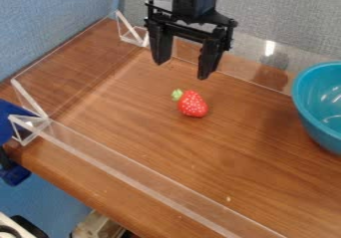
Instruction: Put the strawberry in the blue bowl
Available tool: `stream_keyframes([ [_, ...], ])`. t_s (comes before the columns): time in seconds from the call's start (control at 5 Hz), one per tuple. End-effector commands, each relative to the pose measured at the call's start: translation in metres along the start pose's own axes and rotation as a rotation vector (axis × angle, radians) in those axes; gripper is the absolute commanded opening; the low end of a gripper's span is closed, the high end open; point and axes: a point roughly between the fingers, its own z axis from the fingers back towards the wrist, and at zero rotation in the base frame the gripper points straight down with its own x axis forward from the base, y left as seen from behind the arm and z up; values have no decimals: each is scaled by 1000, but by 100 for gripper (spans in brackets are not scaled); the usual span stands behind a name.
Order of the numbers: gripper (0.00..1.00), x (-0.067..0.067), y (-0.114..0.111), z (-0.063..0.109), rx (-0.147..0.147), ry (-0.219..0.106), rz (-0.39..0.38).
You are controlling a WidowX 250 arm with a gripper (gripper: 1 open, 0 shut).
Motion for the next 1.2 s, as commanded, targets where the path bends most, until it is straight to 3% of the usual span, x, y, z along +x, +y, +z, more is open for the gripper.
stream_keyframes([
  [0.0, 100, 3, 1, -10, 0, 13, -12],
  [0.4, 100, 20, 5, -56, -8, 14, -57],
  [0.6, 100, 28, 9, -72, -23, 14, -38],
  [1.0, 100, 46, 12, -82, -43, -2, -31],
])
